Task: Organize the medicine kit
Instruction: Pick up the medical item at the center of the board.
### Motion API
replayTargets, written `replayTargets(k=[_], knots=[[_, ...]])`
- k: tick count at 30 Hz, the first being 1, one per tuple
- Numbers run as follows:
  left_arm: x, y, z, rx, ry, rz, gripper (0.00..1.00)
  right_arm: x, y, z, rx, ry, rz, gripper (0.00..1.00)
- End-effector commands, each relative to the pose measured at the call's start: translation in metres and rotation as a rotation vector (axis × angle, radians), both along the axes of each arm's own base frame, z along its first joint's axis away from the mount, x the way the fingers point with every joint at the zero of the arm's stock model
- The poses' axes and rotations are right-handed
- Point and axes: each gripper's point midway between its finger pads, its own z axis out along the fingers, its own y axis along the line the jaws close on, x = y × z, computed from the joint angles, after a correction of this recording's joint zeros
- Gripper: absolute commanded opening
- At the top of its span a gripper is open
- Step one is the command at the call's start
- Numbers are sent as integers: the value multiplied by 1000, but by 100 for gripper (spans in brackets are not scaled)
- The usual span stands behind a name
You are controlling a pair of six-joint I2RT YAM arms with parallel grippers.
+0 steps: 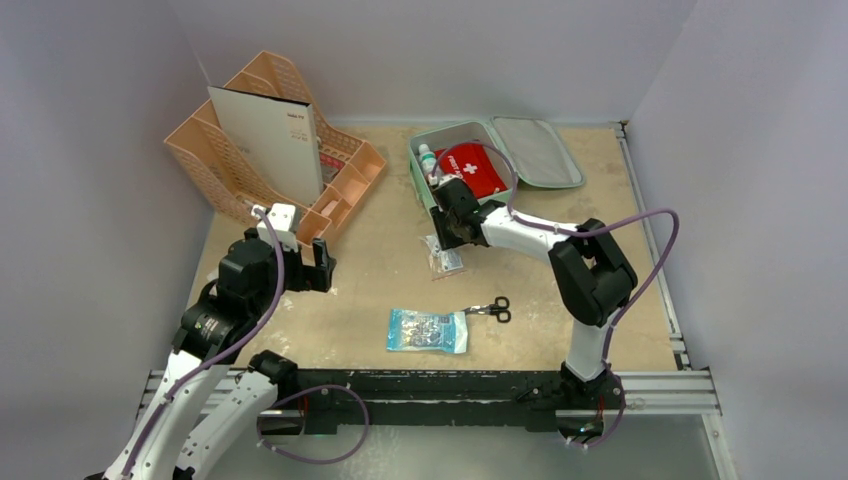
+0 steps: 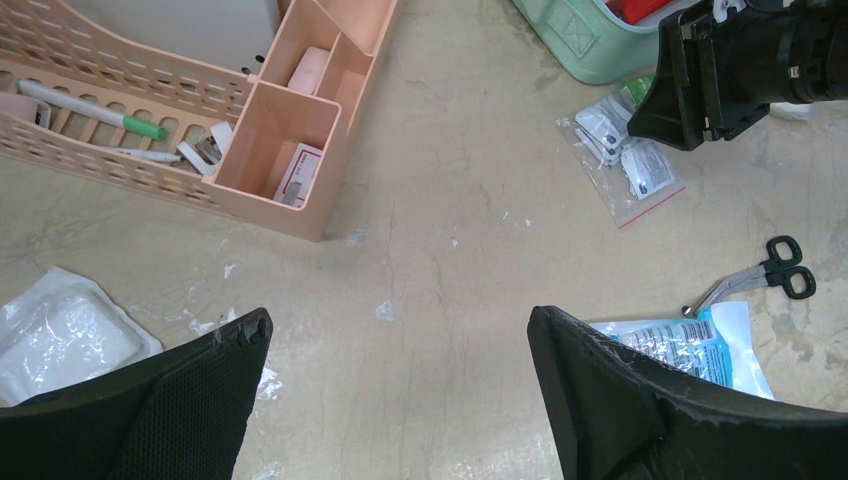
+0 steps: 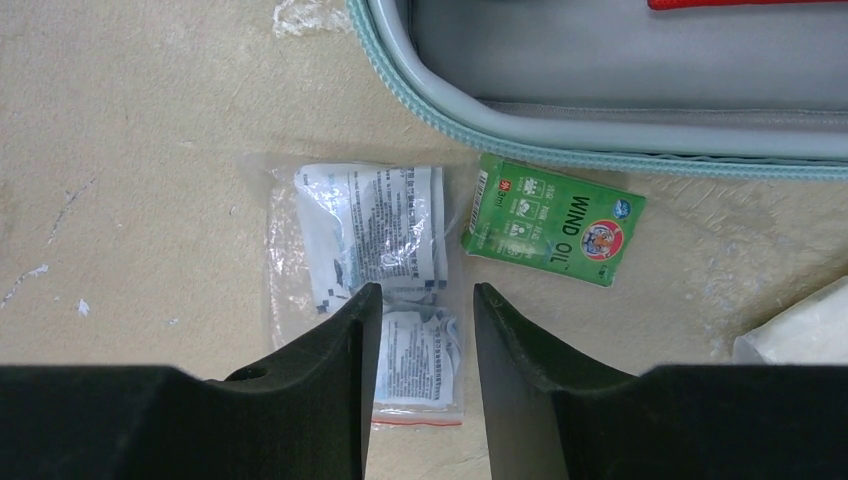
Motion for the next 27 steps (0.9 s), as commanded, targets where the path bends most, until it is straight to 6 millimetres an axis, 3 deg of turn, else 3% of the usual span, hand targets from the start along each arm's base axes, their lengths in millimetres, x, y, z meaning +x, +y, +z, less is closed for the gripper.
replayTargets(k=[1, 8, 14, 22, 27], knots=[[3, -2, 18, -17, -51, -12, 98, 1, -2, -8, 2, 2, -29, 41], [3, -2, 18, -15, -52, -9, 98, -6, -4, -19, -3, 37, -29, 40], [3, -1, 18, -15, -52, -4, 98, -8, -5, -21, -9, 46, -25, 29], [2, -1, 18, -15, -54, -4, 98, -10, 0, 10, 38, 9, 24, 0], [3, -1, 18, -14, -52, -4, 98, -18, 11, 34, 103, 1, 100, 0]])
